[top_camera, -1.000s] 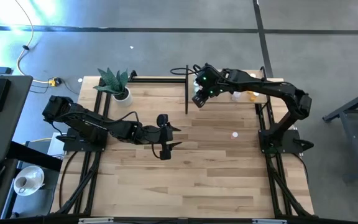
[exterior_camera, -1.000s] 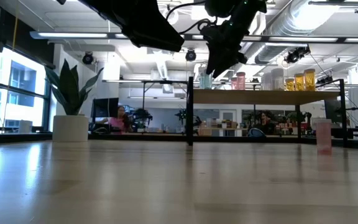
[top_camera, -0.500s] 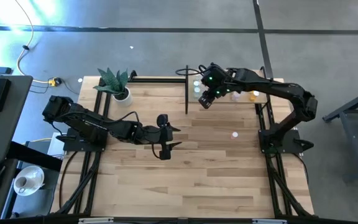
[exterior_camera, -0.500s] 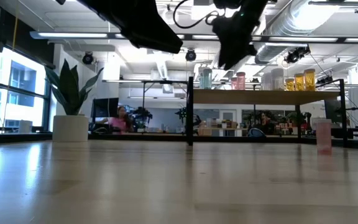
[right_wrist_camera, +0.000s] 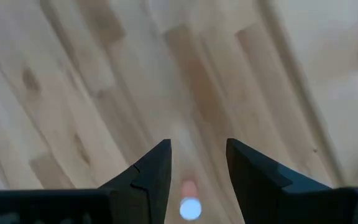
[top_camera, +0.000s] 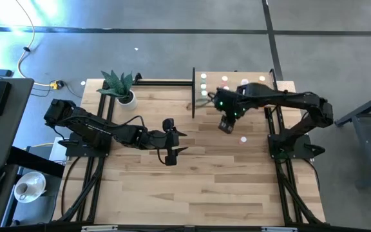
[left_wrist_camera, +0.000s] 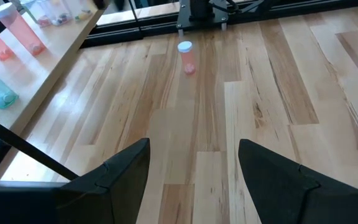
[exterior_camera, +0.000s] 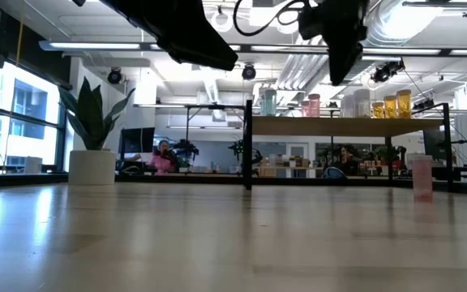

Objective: Pick and place medicine bottles onto shelf by color
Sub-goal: Put the pink pill bottle on the shelf aligned with the pink pill bottle

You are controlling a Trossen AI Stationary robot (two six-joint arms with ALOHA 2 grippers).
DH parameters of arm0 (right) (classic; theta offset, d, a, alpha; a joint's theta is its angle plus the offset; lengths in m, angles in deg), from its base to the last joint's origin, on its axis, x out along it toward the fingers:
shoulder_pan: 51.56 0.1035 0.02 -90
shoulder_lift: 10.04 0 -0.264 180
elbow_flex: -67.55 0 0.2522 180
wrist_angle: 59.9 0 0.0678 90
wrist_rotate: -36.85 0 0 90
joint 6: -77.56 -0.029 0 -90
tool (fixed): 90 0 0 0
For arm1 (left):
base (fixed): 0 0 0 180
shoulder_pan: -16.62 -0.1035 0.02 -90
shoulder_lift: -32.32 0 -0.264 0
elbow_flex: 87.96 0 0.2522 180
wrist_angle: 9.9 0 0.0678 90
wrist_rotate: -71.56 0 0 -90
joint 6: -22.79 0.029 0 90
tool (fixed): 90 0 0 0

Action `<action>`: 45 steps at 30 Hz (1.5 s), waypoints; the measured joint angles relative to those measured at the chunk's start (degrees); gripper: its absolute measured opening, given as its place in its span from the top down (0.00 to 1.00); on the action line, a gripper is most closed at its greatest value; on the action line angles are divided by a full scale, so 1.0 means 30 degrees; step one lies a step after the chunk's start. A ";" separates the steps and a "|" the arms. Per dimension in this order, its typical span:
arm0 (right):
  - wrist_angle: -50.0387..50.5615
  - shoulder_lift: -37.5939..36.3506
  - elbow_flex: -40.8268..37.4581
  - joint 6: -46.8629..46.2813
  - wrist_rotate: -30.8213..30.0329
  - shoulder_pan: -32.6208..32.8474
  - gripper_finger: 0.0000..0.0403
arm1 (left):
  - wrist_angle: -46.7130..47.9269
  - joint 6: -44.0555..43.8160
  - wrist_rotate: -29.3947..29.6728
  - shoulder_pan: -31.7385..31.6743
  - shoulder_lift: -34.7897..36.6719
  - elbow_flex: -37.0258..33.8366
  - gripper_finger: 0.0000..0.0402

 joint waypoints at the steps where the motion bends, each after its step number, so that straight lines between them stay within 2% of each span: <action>1: 0.0061 -0.0011 -0.0201 0.0080 0.0007 0.0331 0.64 | 0.0000 0.0000 -0.0002 0.0000 0.0000 0.0000 0.41; 8: 0.0133 -0.1360 -0.2694 -0.0045 0.0060 0.1805 0.64 | 0.0020 0.0000 0.0000 0.0000 0.0000 0.0000 0.41; 14: -0.0716 -0.4470 -0.5782 -0.1753 0.0059 0.2166 0.64 | 0.0000 0.0000 0.0000 0.0007 0.0000 0.0000 0.41; 26: -0.2649 -0.9782 -1.1254 -0.7673 0.0060 0.3079 0.64 | -0.0058 -0.0007 0.0000 0.0007 0.0000 0.0000 0.41; 34: -0.3646 -1.0809 -1.4080 -0.9150 0.0066 0.3298 0.64 | -0.0058 -0.0007 0.0000 0.0004 0.0000 0.0000 0.41; 45: -0.5729 -1.0841 -1.5072 -0.9296 0.0059 0.3291 0.64 | -0.0058 -0.0015 0.0000 0.0000 0.0000 0.0000 0.41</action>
